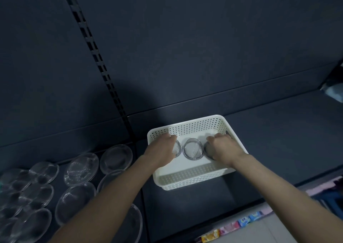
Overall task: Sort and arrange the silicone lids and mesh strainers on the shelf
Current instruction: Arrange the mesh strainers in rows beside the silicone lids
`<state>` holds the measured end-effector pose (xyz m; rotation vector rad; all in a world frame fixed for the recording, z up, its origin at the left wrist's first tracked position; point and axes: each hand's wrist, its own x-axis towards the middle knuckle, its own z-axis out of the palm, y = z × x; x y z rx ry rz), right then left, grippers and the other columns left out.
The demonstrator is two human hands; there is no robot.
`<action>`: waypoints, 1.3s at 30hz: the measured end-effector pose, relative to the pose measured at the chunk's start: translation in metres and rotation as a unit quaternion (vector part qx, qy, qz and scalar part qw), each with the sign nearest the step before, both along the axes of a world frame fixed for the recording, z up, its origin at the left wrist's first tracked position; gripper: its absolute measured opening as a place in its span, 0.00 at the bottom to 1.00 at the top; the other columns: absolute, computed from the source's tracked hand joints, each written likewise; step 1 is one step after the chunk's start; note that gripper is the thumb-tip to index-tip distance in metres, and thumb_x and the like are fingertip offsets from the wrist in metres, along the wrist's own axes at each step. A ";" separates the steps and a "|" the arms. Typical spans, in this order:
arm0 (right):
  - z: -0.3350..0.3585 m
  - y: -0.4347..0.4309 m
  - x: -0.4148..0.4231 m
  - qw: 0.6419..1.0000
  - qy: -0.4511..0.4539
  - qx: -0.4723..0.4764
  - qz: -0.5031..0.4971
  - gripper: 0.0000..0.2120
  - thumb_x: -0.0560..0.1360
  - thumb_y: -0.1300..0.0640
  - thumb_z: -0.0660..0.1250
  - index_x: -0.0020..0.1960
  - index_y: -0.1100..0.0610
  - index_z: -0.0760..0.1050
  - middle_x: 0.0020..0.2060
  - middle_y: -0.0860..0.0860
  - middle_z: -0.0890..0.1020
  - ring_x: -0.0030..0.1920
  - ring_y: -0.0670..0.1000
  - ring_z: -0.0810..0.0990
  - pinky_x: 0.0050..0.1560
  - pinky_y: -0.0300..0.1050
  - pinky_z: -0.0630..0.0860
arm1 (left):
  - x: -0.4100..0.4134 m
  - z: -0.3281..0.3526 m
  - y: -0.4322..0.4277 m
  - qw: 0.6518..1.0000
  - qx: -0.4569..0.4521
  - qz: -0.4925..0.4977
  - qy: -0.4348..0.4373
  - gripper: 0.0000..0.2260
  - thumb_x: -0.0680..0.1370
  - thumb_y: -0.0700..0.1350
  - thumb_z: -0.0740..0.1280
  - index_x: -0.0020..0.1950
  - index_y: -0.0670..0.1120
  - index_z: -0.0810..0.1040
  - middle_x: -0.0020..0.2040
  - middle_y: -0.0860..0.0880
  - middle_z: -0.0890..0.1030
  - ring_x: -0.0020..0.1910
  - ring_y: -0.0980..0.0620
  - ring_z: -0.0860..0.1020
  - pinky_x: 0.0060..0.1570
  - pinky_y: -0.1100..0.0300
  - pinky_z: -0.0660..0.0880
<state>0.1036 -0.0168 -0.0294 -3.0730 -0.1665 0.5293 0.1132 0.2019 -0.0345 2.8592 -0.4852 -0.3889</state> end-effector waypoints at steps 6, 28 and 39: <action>0.016 0.000 -0.003 0.998 -0.020 0.050 -0.011 0.09 0.73 0.58 0.60 0.53 0.57 0.72 0.52 0.57 0.73 0.52 0.59 0.74 0.52 0.48 0.74 | 0.004 0.004 -0.004 1.000 0.025 0.009 -0.005 0.16 0.74 0.42 0.66 0.61 0.44 0.71 0.60 0.47 0.71 0.59 0.47 0.72 0.55 0.52 0.74; 0.004 0.039 0.015 0.974 0.009 0.221 0.053 0.28 0.70 0.57 0.70 0.69 0.51 0.67 0.60 0.53 0.73 0.60 0.55 0.73 0.59 0.39 0.69 | -0.033 0.037 0.030 0.962 -0.217 0.106 -0.127 0.27 0.71 0.43 0.71 0.69 0.47 0.70 0.59 0.52 0.67 0.56 0.56 0.72 0.58 0.65 0.68; -0.005 0.042 0.019 0.966 0.042 0.255 -0.019 0.36 0.61 0.56 0.74 0.67 0.51 0.65 0.58 0.52 0.76 0.54 0.52 0.77 0.55 0.41 0.74 | -0.045 0.037 0.034 0.954 -0.238 0.122 -0.135 0.27 0.70 0.45 0.72 0.69 0.48 0.70 0.58 0.54 0.68 0.55 0.57 0.71 0.57 0.65 0.69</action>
